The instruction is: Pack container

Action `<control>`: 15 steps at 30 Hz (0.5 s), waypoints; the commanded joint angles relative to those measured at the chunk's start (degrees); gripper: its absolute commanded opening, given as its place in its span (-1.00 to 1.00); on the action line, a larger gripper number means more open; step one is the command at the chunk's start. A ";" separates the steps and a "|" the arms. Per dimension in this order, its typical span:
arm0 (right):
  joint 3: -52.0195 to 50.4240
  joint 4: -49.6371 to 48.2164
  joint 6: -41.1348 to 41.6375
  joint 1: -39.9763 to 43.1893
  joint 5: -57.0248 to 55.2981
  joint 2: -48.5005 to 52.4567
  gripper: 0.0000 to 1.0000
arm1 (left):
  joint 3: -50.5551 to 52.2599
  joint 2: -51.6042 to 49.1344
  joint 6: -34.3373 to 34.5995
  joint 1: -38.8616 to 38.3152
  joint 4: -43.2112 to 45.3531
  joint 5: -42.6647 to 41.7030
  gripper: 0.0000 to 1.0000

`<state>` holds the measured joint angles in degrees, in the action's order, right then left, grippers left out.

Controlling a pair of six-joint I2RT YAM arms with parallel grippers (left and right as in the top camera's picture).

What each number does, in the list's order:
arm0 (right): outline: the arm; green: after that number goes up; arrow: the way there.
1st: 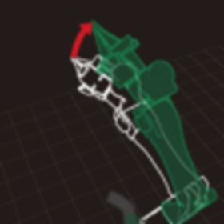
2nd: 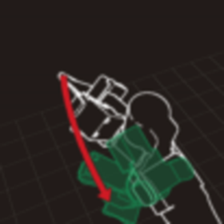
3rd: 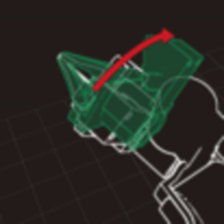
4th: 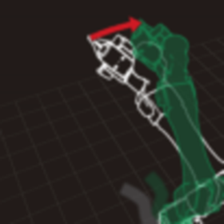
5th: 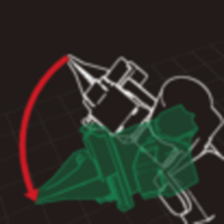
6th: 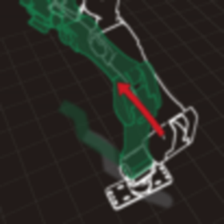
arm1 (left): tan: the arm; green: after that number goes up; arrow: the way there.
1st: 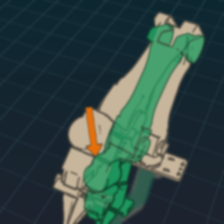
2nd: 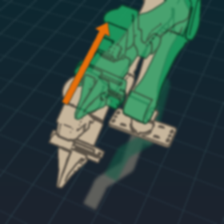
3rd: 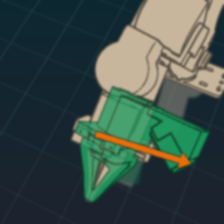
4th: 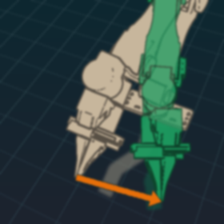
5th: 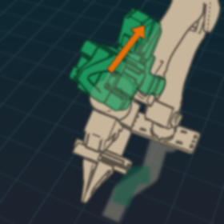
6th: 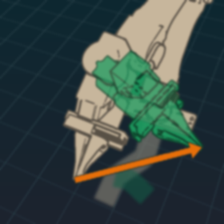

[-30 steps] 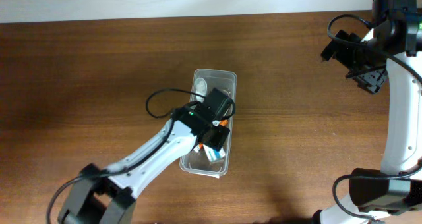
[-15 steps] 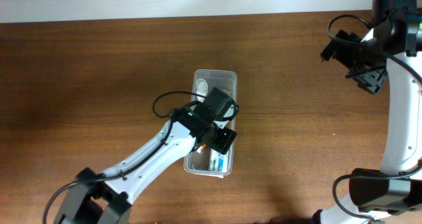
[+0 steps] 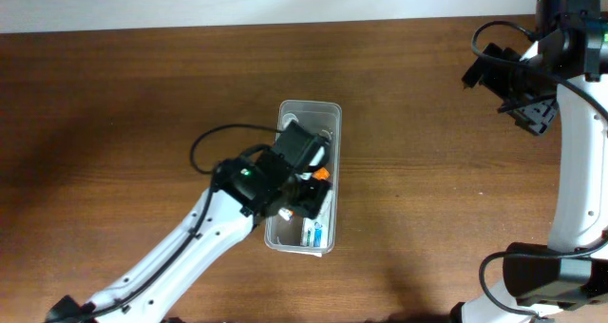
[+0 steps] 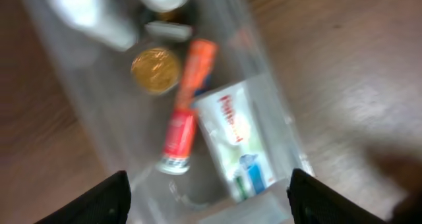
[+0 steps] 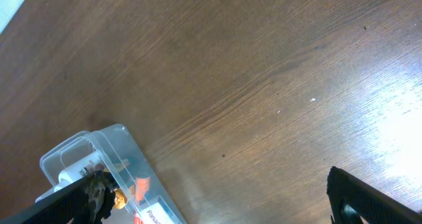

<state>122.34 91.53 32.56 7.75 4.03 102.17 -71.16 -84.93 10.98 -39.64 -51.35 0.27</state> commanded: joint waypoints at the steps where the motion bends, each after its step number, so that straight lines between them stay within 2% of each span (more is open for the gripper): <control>1: -0.20 0.00 0.11 0.15 0.07 -1.51 0.97 | -4.37 4.42 4.83 4.02 -3.87 6.60 0.54; 4: -0.20 0.00 0.11 0.15 0.07 -1.53 0.97 | -9.79 8.72 5.07 7.87 -9.03 11.87 0.55; 7: -0.20 0.00 0.11 0.15 0.07 -1.53 0.97 | -15.15 13.31 5.03 12.07 -13.55 17.11 0.67; 11: -0.20 0.00 0.11 0.15 0.07 -1.53 0.97 | -18.62 18.84 5.05 17.68 -18.49 20.17 0.74; 13: -0.20 0.00 0.11 0.15 0.07 -1.53 0.97 | -18.62 21.44 5.05 20.44 -20.55 20.72 0.98; 15: -0.20 0.00 0.11 0.15 0.07 -1.53 0.97 | -18.62 23.54 5.07 23.04 -22.91 20.74 0.99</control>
<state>122.34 91.53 32.58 7.75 4.03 102.17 -89.91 -63.13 15.68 -19.84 -71.92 18.13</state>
